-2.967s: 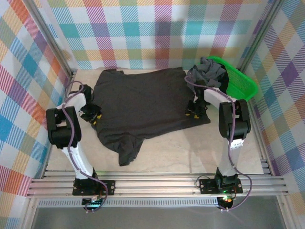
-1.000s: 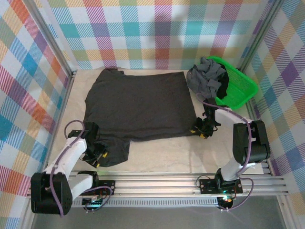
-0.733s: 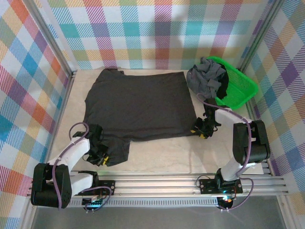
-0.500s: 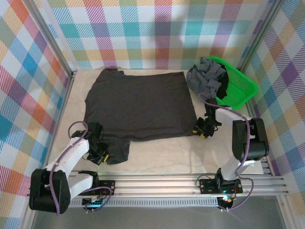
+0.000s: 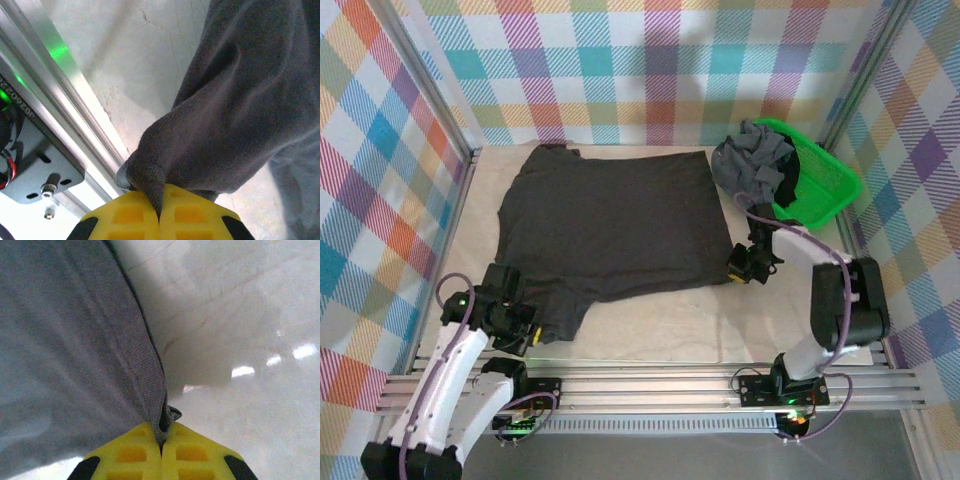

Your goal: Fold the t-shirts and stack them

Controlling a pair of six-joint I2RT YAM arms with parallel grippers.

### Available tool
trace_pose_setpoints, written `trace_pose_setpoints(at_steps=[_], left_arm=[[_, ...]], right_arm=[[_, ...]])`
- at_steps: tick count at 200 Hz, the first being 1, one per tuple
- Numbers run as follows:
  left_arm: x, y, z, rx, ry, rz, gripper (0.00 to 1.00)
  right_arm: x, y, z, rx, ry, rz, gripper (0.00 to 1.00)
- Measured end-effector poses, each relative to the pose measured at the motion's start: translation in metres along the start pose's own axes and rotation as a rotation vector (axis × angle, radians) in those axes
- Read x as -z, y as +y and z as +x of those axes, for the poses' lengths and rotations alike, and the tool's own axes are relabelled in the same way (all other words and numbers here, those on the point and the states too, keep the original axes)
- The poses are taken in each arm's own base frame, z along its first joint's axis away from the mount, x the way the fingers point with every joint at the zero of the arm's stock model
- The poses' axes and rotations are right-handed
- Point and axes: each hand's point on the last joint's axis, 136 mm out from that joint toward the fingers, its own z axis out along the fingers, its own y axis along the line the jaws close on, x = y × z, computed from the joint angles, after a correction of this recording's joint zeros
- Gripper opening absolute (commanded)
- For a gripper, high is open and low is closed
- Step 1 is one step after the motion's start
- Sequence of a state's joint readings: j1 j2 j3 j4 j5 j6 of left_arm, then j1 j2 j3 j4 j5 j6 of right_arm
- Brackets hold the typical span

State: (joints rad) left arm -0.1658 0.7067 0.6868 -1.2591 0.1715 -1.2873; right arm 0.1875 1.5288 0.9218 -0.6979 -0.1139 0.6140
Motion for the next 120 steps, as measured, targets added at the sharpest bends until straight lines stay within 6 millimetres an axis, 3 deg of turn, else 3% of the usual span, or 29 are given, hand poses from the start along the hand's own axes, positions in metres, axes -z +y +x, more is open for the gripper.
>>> trace_pose_setpoints(at_steps=[30,62,88,120], left_arm=[[0.017,0.008,0.007,0.013,-0.003,0.021,0.00],[0.030,-0.011,0.001,0.009,-0.039,0.049,0.00],[0.037,-0.066,-0.010,-0.010,-0.076,0.063,0.00],[0.031,-0.152,-0.038,-0.028,-0.111,0.112,0.00]], right_arm=[[0.036,0.009,0.025,0.062,-0.061,-0.042,0.00],[0.041,0.002,0.042,0.061,-0.037,-0.025,0.00],[0.027,0.005,0.037,0.046,0.031,0.023,0.00],[0.021,0.032,-0.003,0.015,0.040,0.004,0.00]])
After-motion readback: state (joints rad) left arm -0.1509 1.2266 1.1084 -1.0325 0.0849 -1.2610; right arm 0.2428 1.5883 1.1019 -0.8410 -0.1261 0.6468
